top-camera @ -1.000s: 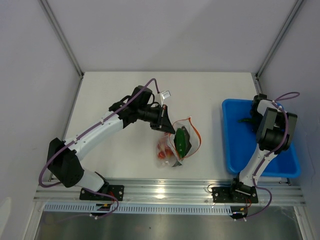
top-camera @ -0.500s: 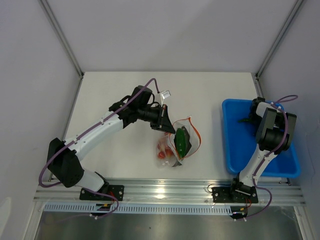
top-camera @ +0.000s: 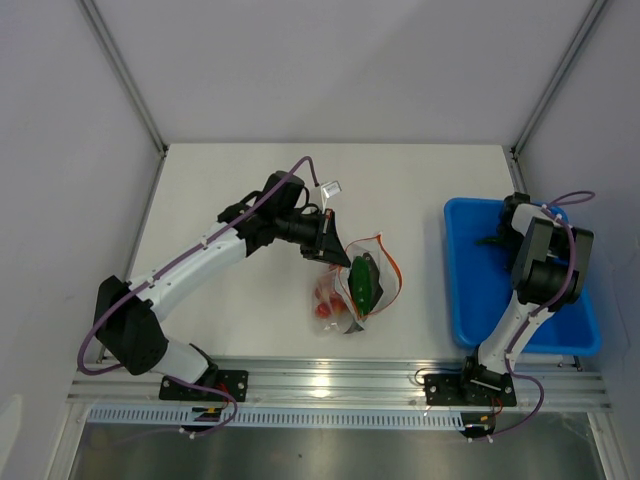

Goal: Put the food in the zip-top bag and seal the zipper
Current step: Pick up the fake fruit from the bin, then place the fake fruit in the zipper food storage bag.

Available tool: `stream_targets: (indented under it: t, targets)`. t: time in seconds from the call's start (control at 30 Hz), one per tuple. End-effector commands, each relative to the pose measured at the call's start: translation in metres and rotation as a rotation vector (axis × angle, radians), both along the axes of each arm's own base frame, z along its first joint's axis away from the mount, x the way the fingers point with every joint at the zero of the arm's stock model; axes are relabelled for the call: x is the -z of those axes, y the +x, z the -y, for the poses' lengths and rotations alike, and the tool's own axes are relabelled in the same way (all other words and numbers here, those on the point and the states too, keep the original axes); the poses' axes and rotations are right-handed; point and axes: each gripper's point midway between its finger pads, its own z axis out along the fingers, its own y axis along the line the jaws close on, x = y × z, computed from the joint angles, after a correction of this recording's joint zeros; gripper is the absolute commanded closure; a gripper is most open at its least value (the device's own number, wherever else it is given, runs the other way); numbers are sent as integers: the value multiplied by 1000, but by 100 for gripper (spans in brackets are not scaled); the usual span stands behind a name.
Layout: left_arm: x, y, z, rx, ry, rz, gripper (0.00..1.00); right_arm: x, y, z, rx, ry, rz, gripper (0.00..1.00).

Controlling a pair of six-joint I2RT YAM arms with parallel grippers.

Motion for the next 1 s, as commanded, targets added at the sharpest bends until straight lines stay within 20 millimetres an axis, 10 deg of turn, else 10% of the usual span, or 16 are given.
stream_targets:
  t: [0.0, 0.47, 0.77, 0.97]
  targets:
    - [-15, 3, 0, 2, -40, 35, 99, 7, 18, -21, 12, 97, 118, 79]
    - [-15, 3, 1, -3, -40, 30, 99, -18, 56, -63, 3, 284, 275, 100]
    - [-17, 7, 5, -7, -41, 12, 99, -79, 71, -105, -60, 439, 481, 100]
    - [-20, 10, 8, -14, -47, 10, 99, -143, 75, -185, -259, 653, 675, 100]
